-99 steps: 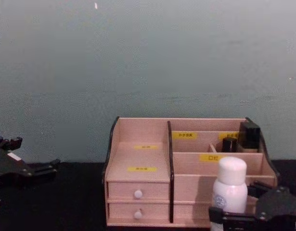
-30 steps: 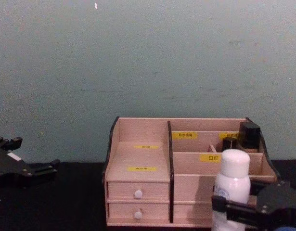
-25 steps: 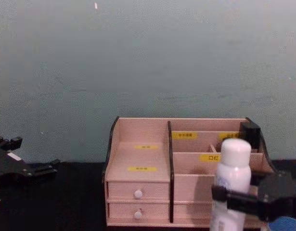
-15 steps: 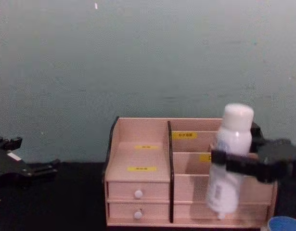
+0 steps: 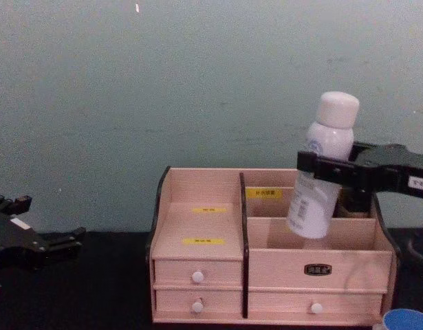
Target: Pick up the facial cleanser and watermelon frost from the table and place them into the tiered storage box.
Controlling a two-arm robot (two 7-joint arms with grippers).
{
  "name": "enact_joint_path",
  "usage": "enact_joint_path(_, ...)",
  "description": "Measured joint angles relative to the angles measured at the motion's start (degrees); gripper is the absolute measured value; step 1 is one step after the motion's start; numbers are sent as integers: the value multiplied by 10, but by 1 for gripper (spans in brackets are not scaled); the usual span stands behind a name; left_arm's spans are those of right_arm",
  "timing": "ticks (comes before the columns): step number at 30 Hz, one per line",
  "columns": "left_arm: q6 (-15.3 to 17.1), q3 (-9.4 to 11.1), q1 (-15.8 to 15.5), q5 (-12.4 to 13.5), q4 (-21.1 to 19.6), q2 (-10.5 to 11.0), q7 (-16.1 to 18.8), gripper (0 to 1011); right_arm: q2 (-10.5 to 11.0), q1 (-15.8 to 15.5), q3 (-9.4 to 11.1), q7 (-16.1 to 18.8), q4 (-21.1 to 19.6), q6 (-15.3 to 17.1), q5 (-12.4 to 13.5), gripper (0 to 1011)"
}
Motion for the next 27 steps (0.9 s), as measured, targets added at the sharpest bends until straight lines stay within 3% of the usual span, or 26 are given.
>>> enact_joint_path(11,0,0,0,0,0,0,0,1001,-27,49,-9,-11,48,-6,-22,595)
enact_joint_path(27,0,0,0,0,0,0,0,1001,-72,122,-27,-4,156,-12,-51,595)
